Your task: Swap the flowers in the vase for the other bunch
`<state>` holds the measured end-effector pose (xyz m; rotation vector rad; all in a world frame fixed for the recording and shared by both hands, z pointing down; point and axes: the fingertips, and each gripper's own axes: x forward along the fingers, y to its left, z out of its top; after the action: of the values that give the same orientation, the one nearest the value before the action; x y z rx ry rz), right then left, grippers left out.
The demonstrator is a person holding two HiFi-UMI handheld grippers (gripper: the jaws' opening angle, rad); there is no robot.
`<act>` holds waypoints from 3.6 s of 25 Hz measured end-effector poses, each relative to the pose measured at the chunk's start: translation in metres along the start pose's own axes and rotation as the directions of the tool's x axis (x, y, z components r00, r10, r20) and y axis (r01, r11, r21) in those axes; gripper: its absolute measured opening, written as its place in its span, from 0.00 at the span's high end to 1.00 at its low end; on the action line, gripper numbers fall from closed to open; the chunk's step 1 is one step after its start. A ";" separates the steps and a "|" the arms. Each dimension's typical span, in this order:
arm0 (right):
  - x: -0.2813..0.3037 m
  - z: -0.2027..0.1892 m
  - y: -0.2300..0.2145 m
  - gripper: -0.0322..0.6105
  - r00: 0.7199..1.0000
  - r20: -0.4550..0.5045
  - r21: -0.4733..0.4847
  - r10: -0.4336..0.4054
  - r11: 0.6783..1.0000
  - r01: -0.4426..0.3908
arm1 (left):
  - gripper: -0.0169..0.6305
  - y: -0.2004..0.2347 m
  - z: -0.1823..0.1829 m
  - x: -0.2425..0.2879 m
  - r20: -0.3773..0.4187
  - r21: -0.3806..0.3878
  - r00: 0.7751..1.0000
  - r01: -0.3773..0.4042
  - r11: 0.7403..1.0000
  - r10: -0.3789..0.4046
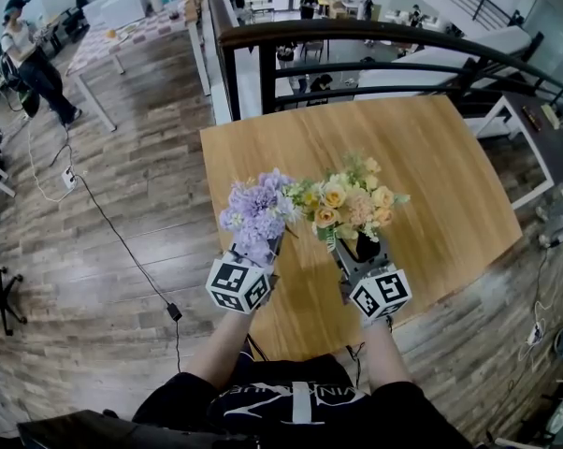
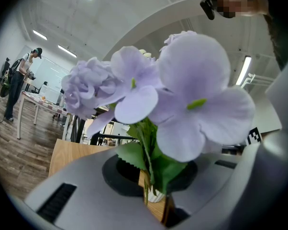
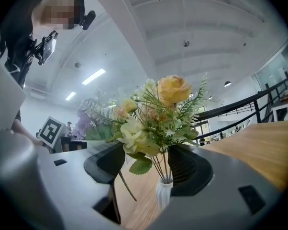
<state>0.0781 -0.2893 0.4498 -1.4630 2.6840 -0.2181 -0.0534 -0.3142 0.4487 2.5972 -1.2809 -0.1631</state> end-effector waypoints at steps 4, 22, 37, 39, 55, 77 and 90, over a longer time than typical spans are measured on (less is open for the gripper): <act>0.001 -0.002 0.004 0.55 1.000 -0.014 0.001 -0.012 1.000 0.012 | 0.89 0.001 0.001 -0.002 0.001 -0.001 1.000 0.005 1.000 -0.005; -0.007 -0.011 0.014 0.55 0.994 -0.103 -0.074 -0.023 0.997 0.015 | 0.89 -0.006 -0.003 -0.013 0.011 -0.017 1.000 -0.003 1.000 0.003; -0.019 -0.026 0.025 0.55 0.986 -0.163 -0.083 -0.031 0.996 0.018 | 0.89 -0.012 -0.001 -0.024 0.022 -0.016 1.000 -0.008 1.000 0.008; -0.019 -0.027 0.026 0.55 0.986 -0.164 -0.074 -0.036 0.997 0.024 | 0.89 -0.011 0.000 -0.025 0.020 -0.013 1.000 -0.004 1.000 0.005; -0.029 -0.032 0.040 0.55 0.978 -0.175 -0.026 -0.114 0.993 0.112 | 0.89 -0.015 0.014 -0.039 0.039 -0.014 0.996 0.085 0.996 -0.084; -0.077 -0.033 0.144 0.84 0.988 -0.114 -0.008 -0.106 0.994 0.106 | 0.89 -0.035 0.001 -0.110 -0.002 -0.005 0.974 0.227 0.974 -0.227; -0.135 -0.016 0.207 0.84 0.996 -0.072 0.012 -0.047 0.999 0.048 | 0.89 -0.077 -0.004 -0.190 0.001 -0.013 0.989 0.149 0.989 -0.149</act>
<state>-0.0225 -0.0634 0.4318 -1.5456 2.6991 -0.2971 -0.1089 -0.1175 0.4312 2.6811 -1.0812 -0.1976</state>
